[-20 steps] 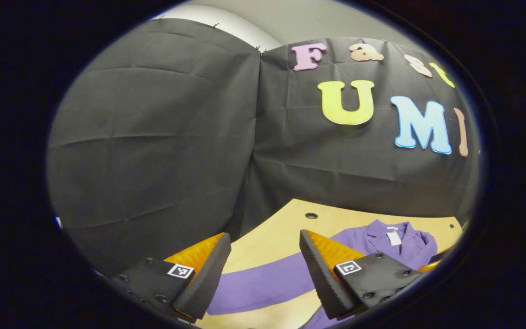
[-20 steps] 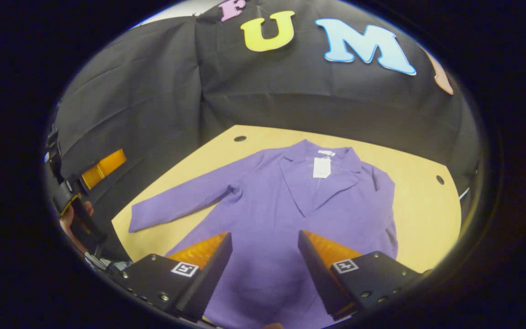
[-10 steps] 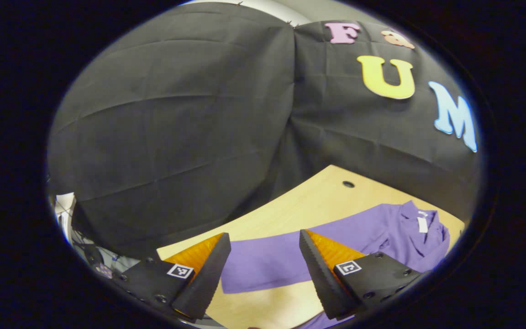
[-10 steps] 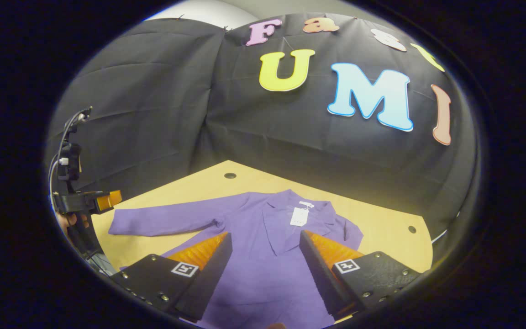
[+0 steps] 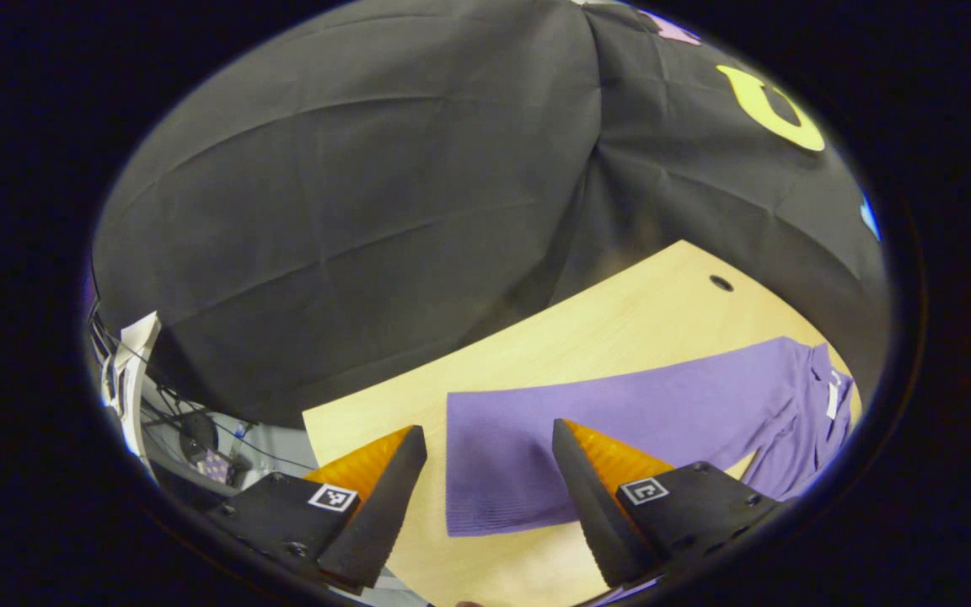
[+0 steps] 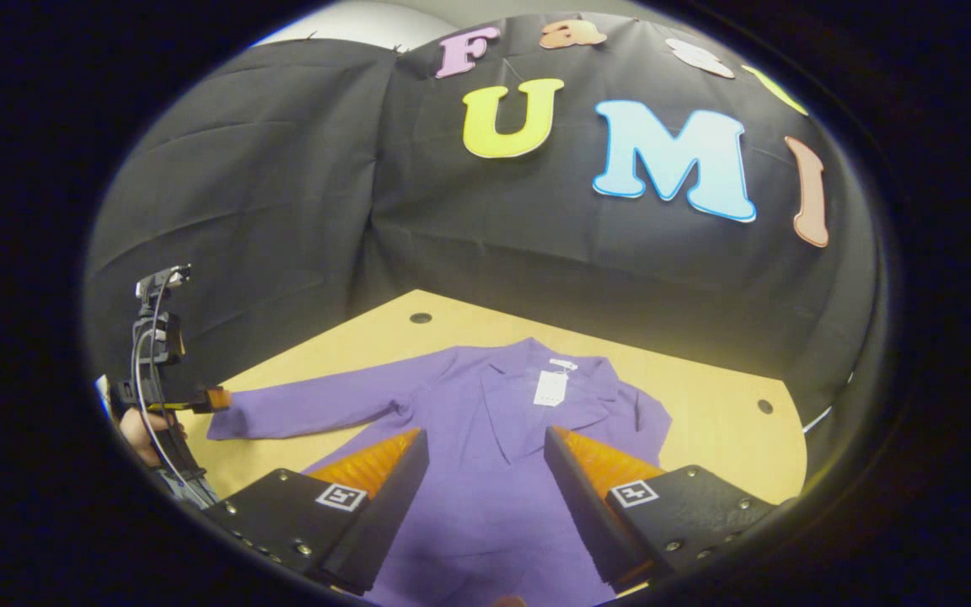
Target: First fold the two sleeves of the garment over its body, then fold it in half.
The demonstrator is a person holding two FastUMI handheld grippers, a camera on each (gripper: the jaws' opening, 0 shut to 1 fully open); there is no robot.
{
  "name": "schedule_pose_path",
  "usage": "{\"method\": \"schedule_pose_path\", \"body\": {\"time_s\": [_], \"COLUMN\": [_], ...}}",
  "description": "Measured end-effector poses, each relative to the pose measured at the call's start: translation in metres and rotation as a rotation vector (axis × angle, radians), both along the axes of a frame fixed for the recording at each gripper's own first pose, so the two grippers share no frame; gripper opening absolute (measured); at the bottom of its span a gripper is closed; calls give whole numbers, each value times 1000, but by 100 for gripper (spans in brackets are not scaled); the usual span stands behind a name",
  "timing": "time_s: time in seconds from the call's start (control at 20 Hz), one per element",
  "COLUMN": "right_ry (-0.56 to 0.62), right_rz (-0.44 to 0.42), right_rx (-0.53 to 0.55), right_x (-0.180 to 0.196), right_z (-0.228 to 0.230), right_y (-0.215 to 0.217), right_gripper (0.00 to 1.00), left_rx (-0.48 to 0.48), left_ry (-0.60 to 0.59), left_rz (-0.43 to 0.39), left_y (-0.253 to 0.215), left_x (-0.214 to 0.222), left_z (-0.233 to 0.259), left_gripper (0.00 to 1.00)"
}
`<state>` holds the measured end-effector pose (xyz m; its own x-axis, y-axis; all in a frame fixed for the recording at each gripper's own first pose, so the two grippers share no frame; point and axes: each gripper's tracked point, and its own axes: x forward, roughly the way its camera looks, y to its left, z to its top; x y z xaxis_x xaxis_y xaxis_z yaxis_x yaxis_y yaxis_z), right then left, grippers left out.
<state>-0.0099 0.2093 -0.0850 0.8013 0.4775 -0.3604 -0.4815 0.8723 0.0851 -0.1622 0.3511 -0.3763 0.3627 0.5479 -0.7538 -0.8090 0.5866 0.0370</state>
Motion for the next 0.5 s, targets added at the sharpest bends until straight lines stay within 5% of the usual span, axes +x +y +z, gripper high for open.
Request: {"method": "schedule_pose_path", "body": {"time_s": [0.25,0.5], "right_ry": [37,51], "right_rz": [-10,0], "right_rx": [19,25], "right_x": [-2,-9], "right_z": [-1,2], "right_y": [5,15], "right_gripper": [89,89], "left_rx": [-90,-49], "left_ry": [40,64], "left_rz": [5,-33], "left_y": [-2,-9], "left_x": [-13,-2], "left_z": [-23,-30], "left_gripper": [98,97]}}
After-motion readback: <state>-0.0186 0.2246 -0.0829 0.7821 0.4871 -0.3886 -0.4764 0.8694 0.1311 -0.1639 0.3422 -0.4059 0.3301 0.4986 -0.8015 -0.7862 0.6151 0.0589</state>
